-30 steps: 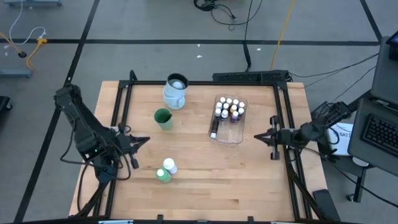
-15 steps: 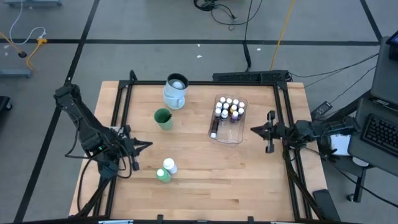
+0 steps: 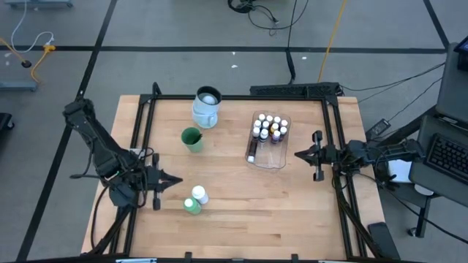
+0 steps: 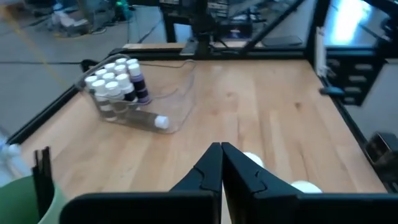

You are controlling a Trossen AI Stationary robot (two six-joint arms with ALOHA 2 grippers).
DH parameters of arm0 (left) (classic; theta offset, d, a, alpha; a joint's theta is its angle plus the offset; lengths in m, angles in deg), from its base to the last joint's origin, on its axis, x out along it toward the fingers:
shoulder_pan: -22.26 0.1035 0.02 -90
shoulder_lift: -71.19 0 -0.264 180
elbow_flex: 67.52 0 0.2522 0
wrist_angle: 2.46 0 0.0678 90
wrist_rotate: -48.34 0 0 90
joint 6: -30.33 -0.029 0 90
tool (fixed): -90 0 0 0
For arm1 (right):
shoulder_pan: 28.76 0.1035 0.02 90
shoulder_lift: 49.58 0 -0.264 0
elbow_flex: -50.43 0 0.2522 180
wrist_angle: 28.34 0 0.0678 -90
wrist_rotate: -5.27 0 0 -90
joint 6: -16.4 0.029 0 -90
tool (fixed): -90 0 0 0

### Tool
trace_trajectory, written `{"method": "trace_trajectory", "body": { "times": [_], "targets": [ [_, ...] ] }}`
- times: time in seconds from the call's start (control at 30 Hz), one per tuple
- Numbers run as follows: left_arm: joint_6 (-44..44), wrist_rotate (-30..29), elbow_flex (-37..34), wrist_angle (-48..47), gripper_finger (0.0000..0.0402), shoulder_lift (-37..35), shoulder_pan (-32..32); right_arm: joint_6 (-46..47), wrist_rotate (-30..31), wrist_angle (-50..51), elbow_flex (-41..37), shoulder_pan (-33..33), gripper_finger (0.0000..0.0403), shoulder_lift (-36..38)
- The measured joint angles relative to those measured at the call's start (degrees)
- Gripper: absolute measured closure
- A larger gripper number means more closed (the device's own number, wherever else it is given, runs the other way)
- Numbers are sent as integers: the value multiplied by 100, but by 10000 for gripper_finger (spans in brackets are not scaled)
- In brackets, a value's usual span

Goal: Pick & Place Paint Supplies
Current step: Put the large white paint bottle into the transparent bin

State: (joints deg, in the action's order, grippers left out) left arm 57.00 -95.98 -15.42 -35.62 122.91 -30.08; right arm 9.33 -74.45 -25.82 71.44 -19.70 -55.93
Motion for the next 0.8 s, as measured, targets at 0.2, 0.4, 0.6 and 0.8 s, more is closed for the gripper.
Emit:
{"method": "trace_trajectory", "body": {
  "times": [0.2, 0.4, 0.6, 0.8],
  "targets": [
    [698, 545, 0, 81, 365, 185, 533, 37, 2, 36, 0, 0, 400, -2],
    [-438, 1466, 375, 530, 300, 1109, 973, 211, -5, 37, 0, 1, 402, -2],
    [411, 1929, 1605, -1147, 224, 1659, 1402, 214, -7, 155, 0, 2, 400, -2],
    [1095, 3102, 2378, -2128, 152, 2255, 1741, 223, -7, 376, 0, 2, 399, -4]
  ]
}}
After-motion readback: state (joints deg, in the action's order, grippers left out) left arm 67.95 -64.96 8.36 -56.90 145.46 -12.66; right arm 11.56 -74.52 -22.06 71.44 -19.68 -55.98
